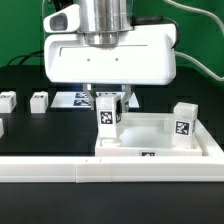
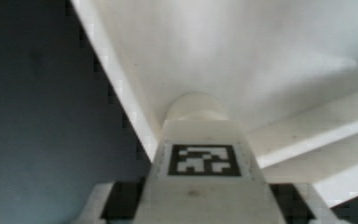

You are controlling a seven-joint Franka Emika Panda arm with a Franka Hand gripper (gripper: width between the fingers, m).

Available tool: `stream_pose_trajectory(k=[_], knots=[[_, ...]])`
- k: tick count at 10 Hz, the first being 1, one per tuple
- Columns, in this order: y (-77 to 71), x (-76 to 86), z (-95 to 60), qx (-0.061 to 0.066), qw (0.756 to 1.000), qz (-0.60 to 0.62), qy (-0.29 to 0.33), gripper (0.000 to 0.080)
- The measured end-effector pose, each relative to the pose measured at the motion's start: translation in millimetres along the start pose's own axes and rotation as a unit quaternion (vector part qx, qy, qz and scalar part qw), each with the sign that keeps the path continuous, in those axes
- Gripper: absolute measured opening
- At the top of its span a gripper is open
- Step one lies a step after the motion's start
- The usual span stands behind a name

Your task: Assemble square table

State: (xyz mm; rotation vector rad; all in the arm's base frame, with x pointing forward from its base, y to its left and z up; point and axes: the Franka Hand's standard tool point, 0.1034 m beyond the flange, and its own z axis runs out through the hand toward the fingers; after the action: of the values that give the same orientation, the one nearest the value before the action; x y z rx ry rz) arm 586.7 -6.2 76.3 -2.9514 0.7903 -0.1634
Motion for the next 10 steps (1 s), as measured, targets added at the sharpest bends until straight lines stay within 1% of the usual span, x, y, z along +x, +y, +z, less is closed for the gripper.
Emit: stream_pose_trajectory(k=[3, 5, 6, 9, 10], knots=[[-3.6, -1.8, 0.8, 0.003, 0.991, 0.137, -0.001, 0.0291], [-5.5, -2.8, 1.7, 0.007, 0.973, 0.231, -0.004, 0.0291], [-7.1, -2.6, 2.3, 0.01, 0.959, 0.283, -0.005, 0.0291], [-8.9, -2.0, 2.7, 0.015, 0.937, 0.349, -0.009, 0.0291], [-9.7, -2.8, 2.9, 0.015, 0.933, 0.361, -0.009, 0.0398]])
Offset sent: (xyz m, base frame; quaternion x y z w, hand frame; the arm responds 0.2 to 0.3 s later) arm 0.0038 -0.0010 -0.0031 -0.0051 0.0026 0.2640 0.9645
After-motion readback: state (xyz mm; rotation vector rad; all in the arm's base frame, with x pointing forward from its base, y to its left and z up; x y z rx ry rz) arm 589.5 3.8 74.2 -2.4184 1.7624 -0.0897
